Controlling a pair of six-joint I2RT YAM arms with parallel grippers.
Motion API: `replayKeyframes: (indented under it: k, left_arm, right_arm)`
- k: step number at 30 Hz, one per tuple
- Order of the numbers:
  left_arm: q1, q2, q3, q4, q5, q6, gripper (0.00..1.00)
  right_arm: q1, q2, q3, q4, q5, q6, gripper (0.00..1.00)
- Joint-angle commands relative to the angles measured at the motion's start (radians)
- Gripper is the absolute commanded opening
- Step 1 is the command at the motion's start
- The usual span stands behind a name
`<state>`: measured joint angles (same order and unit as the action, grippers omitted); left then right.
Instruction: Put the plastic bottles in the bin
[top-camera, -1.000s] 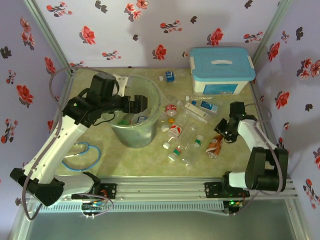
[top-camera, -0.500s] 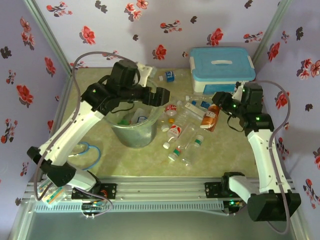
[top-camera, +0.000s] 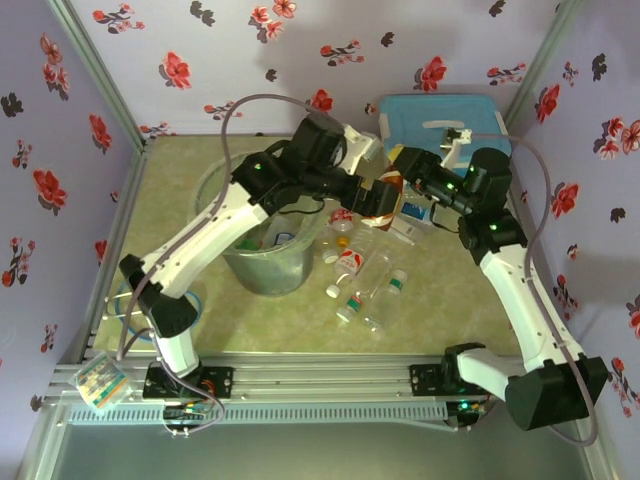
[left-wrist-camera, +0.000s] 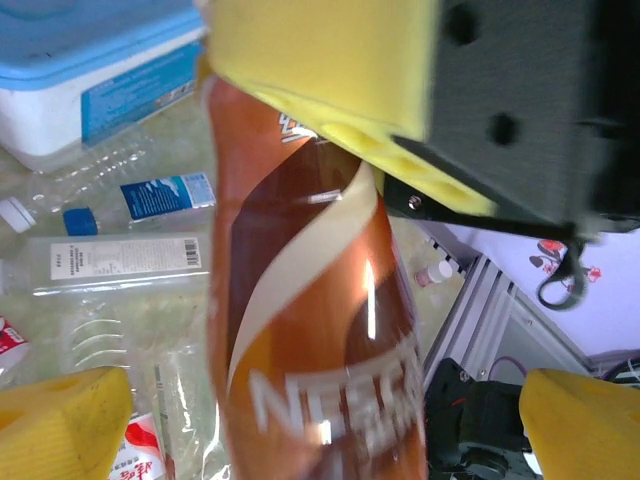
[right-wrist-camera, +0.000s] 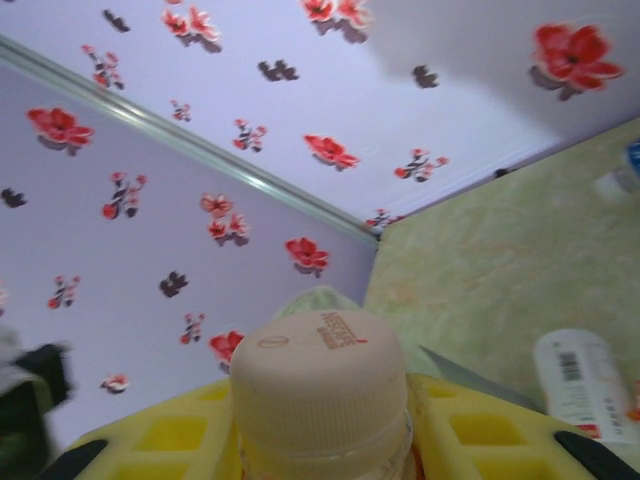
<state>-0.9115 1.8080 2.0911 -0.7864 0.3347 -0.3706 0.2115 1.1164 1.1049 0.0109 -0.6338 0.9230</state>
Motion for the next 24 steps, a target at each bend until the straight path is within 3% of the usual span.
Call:
replayKeyframes:
  k: [1,12,19,24]
  left_arm:
    - [-0.010,0.031,0.063,-0.007,0.042,0.018,1.00]
    - [-0.015,0.057,0.072,0.003,0.052,0.014,0.83]
    - [-0.013,0.058,0.072,0.003,0.050,0.016,0.64]
    - [-0.011,0.057,0.073,0.005,0.047,0.016,0.57]
  right_arm:
    - [0.034,0.006,0.049,0.110,-0.030,0.038,0.20]
    - [0.053,0.019,0.046,0.099,-0.011,0.008,0.20]
    - [0.053,0.019,0.044,0.061,0.008,-0.025,0.20]
    - [0.053,0.017,0.047,0.049,0.014,-0.033,0.26]
